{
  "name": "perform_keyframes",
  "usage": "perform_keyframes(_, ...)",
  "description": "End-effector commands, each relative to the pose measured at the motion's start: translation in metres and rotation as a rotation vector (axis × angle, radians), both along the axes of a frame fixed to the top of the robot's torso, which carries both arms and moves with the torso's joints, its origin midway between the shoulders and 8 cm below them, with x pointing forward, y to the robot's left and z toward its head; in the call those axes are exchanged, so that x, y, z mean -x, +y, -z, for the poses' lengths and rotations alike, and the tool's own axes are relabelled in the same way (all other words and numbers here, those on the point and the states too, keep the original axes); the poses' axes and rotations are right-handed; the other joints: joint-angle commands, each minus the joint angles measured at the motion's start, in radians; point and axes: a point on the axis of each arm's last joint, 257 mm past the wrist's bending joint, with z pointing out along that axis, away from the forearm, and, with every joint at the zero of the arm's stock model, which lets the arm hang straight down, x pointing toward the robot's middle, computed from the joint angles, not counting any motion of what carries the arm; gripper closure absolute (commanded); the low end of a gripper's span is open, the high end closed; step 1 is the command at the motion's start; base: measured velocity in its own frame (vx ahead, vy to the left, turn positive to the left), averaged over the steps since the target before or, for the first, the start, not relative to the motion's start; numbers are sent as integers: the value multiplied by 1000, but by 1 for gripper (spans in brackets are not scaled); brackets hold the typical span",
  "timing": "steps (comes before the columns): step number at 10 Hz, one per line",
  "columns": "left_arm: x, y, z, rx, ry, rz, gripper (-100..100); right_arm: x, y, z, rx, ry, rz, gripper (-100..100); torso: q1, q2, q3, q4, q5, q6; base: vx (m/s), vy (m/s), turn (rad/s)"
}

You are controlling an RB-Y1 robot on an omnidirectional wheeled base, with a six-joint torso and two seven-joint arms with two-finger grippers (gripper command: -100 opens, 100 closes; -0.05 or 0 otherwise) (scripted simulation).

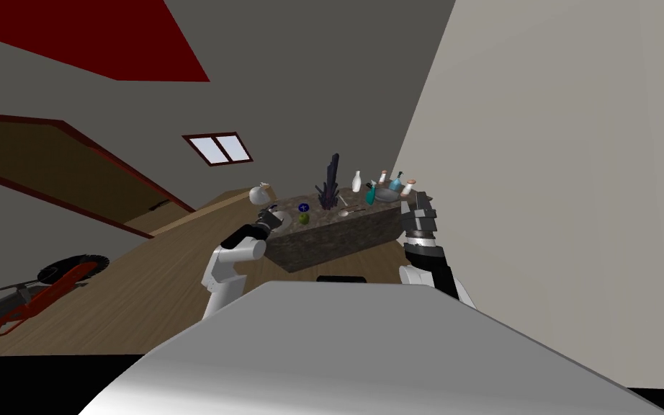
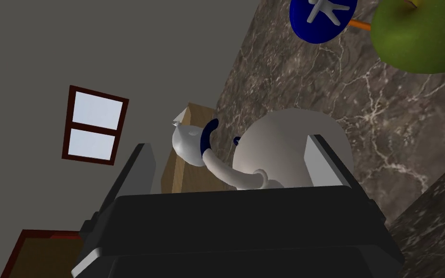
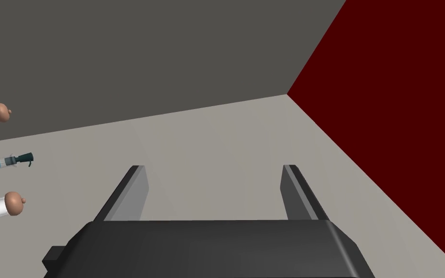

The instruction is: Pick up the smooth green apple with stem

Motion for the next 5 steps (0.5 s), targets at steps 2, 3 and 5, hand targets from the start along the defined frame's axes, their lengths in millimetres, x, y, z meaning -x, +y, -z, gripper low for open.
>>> perform_keyframes(2,2,2,16,29,63,-10,-100,0,0,0,0,0,0,0,0,1,0,0,0,0,37,-58,10)
perform_keyframes(3,0,2,17,67,78,-12,-100,0,0,0,0,0,0,0,2,2,1,0,0,0,31,-38,25)
perform_keyframes(5,5,3,29,75,127,-20,-100,0,0,0,0,0,0,0,3,2,1,0,0,0,19,-28,11)
